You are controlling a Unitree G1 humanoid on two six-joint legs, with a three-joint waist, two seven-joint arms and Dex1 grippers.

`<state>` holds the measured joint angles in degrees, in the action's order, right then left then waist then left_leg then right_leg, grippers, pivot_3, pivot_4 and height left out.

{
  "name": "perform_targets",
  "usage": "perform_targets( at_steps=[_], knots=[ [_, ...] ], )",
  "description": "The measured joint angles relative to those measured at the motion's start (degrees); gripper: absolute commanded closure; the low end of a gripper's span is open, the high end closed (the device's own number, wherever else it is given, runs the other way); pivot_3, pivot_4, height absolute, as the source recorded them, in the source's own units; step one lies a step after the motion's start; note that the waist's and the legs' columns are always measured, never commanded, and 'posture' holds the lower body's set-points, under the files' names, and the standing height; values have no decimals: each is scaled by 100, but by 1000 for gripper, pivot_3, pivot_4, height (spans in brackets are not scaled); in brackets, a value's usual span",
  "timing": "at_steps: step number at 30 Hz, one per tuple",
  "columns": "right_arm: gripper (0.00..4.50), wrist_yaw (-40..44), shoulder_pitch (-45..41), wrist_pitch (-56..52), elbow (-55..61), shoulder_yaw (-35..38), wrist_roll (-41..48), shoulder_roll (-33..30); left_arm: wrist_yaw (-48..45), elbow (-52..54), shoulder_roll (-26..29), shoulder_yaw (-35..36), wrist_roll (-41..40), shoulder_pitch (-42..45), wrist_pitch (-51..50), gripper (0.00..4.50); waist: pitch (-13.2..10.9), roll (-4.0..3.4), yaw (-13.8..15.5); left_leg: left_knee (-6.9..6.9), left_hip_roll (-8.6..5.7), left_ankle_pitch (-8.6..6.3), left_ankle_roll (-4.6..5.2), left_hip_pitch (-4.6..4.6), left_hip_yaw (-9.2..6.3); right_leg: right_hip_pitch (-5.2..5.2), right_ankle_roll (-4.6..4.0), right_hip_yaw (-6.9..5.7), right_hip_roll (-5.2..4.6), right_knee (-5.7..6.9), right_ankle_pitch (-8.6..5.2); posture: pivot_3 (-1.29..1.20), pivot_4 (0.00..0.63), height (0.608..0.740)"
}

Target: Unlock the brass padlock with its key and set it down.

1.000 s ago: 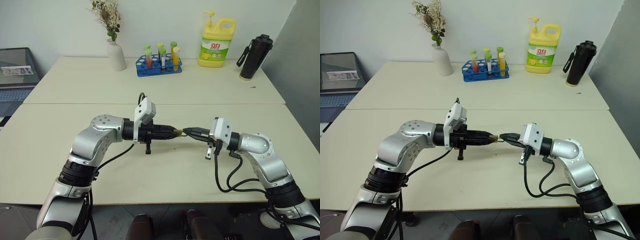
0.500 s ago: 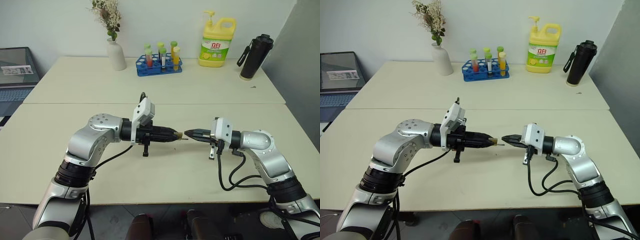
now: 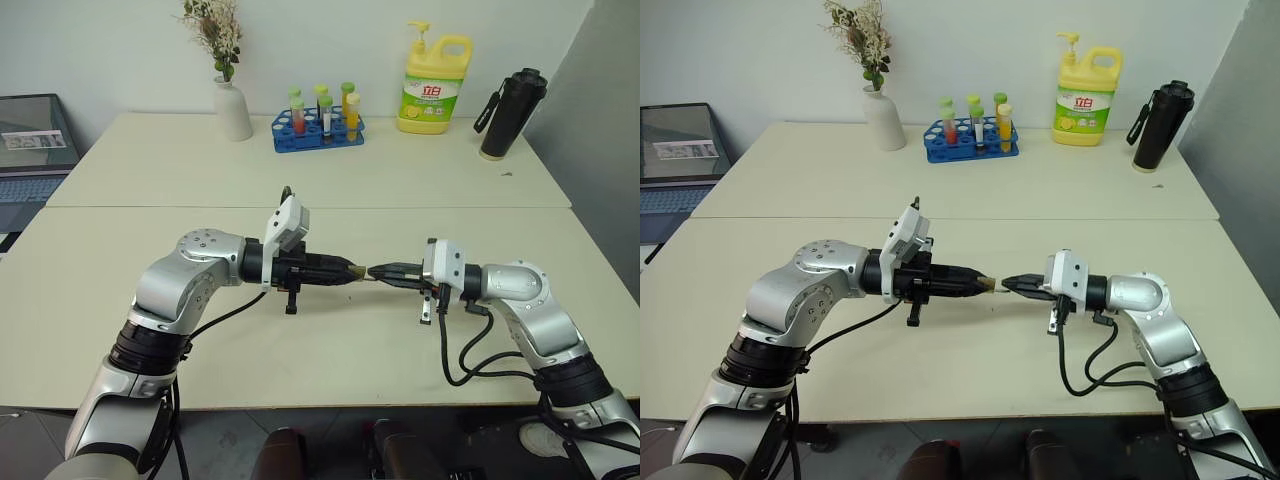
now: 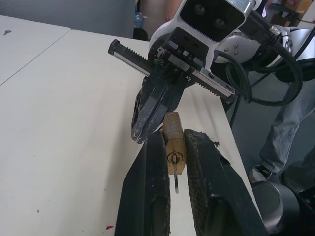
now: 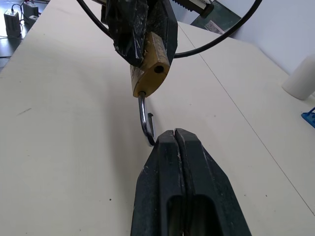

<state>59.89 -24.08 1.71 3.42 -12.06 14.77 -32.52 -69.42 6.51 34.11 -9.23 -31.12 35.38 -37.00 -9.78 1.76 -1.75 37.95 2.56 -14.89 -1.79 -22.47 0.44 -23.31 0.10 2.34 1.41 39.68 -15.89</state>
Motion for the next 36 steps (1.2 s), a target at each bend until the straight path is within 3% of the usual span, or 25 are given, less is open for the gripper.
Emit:
perform_targets(
  at_steps=[36],
  knots=[
    [4500, 162, 214, -43, 145, 9, -190, -265, 48, -38, 23, 12, 2, -126, -8, 4342, -1, 0, 0, -1, 1, 0, 0, -2, 0, 0, 0, -1, 0, -6, 0, 0, 150, 740]
  ],
)
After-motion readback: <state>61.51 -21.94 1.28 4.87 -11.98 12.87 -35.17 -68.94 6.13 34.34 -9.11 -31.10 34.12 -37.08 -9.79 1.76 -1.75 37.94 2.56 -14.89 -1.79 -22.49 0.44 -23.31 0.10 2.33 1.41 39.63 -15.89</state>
